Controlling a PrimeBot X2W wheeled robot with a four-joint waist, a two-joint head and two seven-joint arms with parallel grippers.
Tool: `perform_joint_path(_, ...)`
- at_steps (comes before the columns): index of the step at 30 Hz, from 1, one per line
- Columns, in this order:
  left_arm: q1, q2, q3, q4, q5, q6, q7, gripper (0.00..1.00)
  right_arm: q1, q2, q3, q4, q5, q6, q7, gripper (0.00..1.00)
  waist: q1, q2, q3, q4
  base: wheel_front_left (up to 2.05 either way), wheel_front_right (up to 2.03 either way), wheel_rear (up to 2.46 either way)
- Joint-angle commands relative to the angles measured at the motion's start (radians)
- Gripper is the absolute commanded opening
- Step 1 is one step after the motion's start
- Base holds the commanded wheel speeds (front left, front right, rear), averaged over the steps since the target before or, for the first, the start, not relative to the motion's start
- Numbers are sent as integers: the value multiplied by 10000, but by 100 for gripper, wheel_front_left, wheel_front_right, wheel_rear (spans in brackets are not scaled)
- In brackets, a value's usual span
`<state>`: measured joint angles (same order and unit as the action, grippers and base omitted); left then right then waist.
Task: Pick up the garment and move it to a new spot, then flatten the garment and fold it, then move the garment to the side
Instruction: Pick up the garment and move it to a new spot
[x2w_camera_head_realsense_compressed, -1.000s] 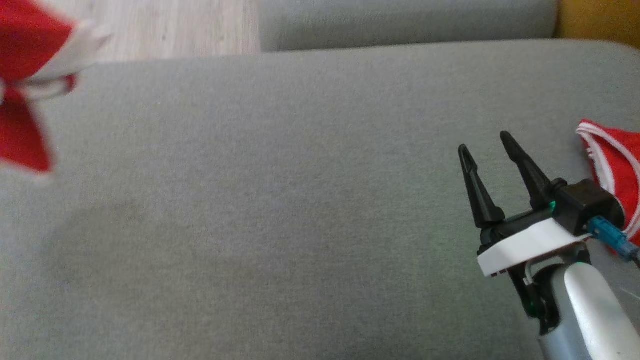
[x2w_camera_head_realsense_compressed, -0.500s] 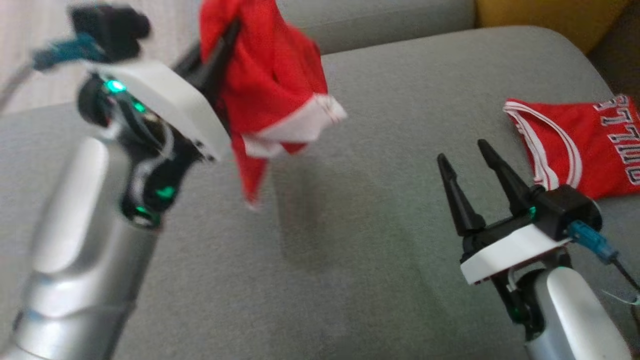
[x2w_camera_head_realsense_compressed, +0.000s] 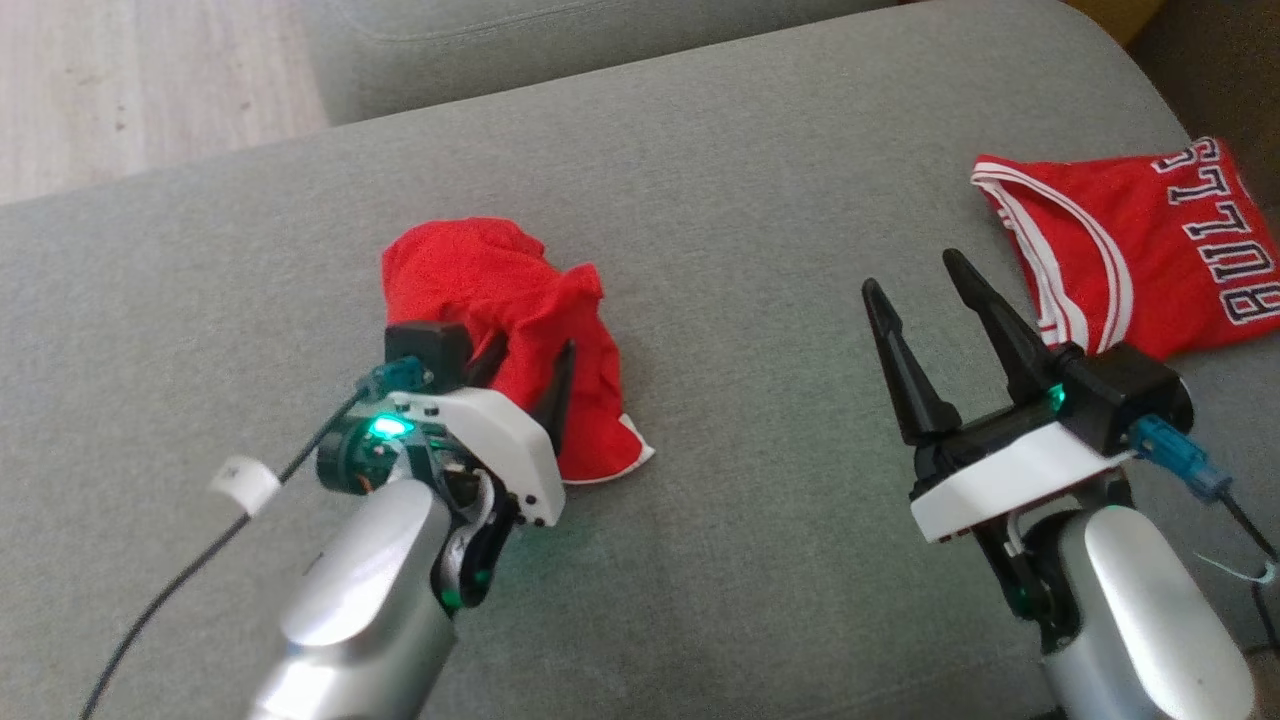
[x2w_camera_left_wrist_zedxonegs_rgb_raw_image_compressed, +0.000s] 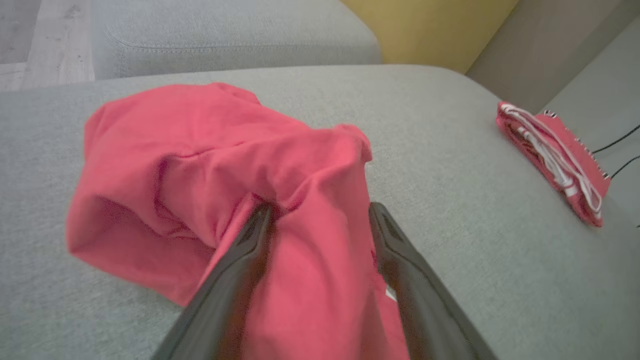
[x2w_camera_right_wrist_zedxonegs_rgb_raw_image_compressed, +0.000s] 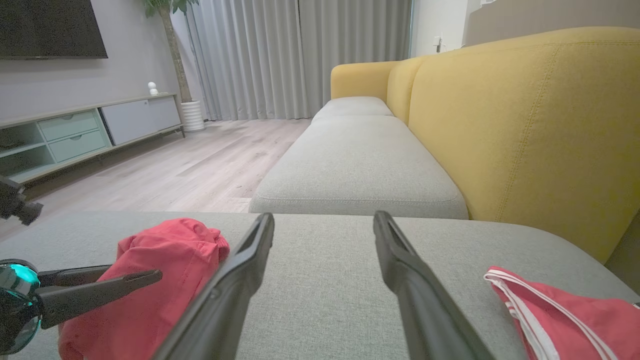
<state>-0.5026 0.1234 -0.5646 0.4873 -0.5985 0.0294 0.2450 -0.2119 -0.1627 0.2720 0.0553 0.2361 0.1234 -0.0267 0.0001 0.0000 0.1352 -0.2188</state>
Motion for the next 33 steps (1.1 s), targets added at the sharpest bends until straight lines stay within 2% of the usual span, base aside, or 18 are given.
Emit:
perform_joint_path(1, -336, -43, 352, -219, -114, -136, -518, 100, -266, 9, 68, -293, 13, 73, -89, 100, -1, 0, -61, 149, 0, 0, 0)
perform_joint_path(4, -154, -176, 601, -362, -345, -397, -1512, 100, -183, -27, -7, -295, 4, 73, -68, 100, -1, 0, -182, 368, 0, 0, 0)
perform_joint_path(7, 242, -75, 939, -818, -510, -550, -2443, 100, -25, -57, -138, -288, 1, 73, -49, 100, -1, 0, -361, 649, 0, 0, 0)
perform_joint_path(10, 804, 276, 1338, -1443, -468, -444, -3351, 100, 186, -82, -254, -270, -2, 73, 4, 100, -1, 0, -575, 916, 0, 0, 0)
perform_joint_path(15, 2016, 1291, 2001, -2358, -31, -19, -4528, 100, 488, -119, -403, -226, 33, 73, 89, 100, -1, 0, -928, 1208, 0, 0, 0)
perform_joint_path(22, 3576, 1993, 3240, -3146, 47, 569, -4995, 100, 1060, -22, -657, -3, 105, 73, 278, 100, -1, 0, -1261, 1467, 0, 0, 0)
perform_joint_path(33, 4530, 2367, 3542, -3766, 321, 1066, -4924, 100, 1462, 228, -967, 436, 120, 73, 195, 100, -1, 0, -1317, 1607, 0, 0, 0)
